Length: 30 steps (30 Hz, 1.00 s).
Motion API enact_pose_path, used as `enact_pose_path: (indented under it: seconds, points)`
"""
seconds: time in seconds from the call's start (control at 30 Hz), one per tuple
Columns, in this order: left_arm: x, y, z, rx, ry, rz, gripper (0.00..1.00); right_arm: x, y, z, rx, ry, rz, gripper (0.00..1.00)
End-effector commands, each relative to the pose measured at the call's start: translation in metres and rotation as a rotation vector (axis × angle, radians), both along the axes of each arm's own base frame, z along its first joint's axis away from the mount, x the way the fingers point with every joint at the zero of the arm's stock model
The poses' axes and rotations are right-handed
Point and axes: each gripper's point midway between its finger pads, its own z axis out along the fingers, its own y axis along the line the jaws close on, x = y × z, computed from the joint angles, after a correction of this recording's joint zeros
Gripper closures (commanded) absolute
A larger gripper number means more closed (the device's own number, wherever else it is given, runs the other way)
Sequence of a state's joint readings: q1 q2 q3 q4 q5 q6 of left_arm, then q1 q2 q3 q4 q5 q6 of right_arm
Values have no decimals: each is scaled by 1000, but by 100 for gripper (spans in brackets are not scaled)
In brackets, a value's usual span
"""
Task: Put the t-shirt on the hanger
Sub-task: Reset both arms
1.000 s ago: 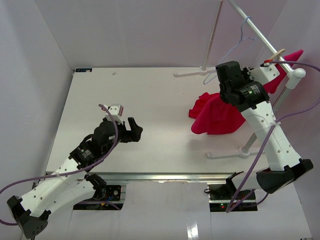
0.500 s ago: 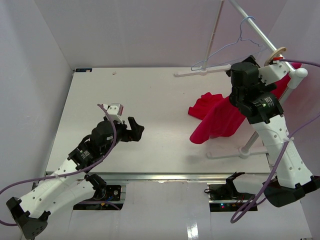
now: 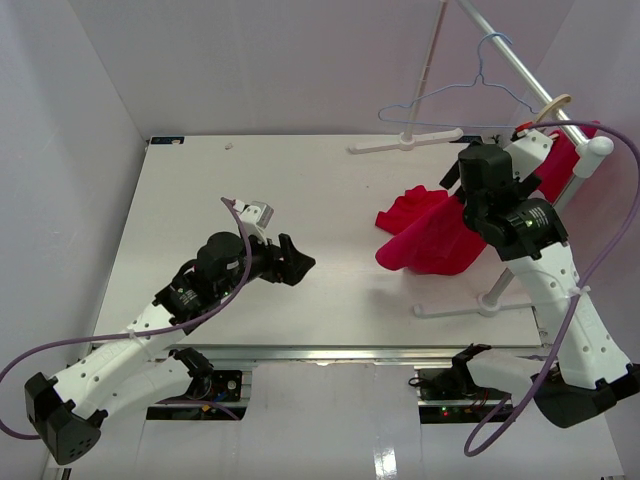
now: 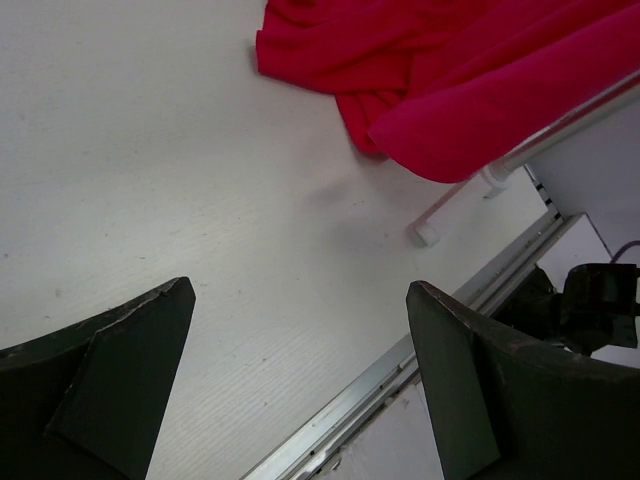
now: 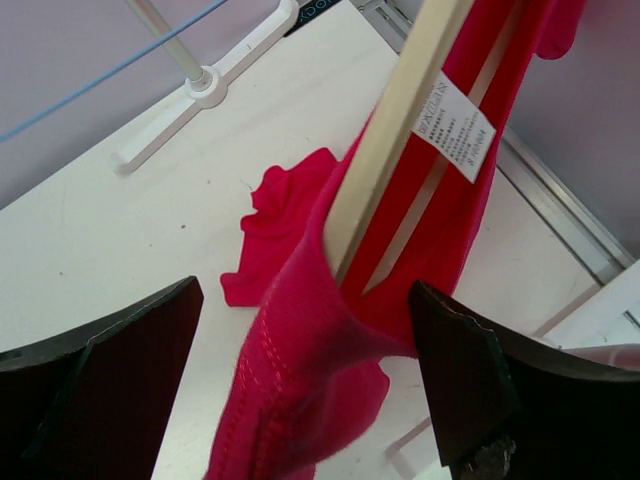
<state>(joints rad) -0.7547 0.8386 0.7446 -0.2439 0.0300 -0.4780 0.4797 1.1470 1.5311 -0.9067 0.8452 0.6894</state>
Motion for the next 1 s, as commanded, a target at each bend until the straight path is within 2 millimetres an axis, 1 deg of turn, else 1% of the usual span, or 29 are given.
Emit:
enact_pose_path:
  seconds: [0.0,0.03,0.23,0.37,0.47,0.5,0.53,0.63,0.73,0.77,0.83,0.9,0.97]
  points:
    - [-14,-13,14,-67,-53,-110,2,-20,-14,29,-10,-71,5,10]
    - [-13,-13,15,-64,-59,-113,2,-24,-17,36,-8,-79,3,10]
    - [-15,-14,19,-69,-62,-128,2,-31,-22,57,1,-100,-5,10]
    - [-18,-14,18,-68,-64,-140,2,-35,-29,80,-5,-171,-18,10]
    - [-17,-14,14,-61,-63,-138,2,-38,-24,91,5,-193,33,10]
    - [-17,-15,13,-60,-64,-144,2,-37,-19,94,10,-195,69,10]
    - [-17,-17,14,-65,-71,-151,2,-35,-6,98,6,-202,157,10]
    - [-16,-22,19,-74,-89,-171,2,-29,29,96,1,-188,368,10]
    - [-10,-22,28,-91,-123,-153,2,-19,54,92,-52,-164,508,10]
    - [-9,-22,29,-92,-129,-149,2,-15,60,90,-72,-156,537,10]
    - [-6,-21,31,-94,-145,-133,2,-7,74,78,-121,-110,565,10]
    - [-4,-20,28,-86,-145,-126,2,-8,75,72,-145,-66,528,10]
    - [-2,-20,23,-77,-143,-120,2,-11,90,72,-156,-70,539,10]
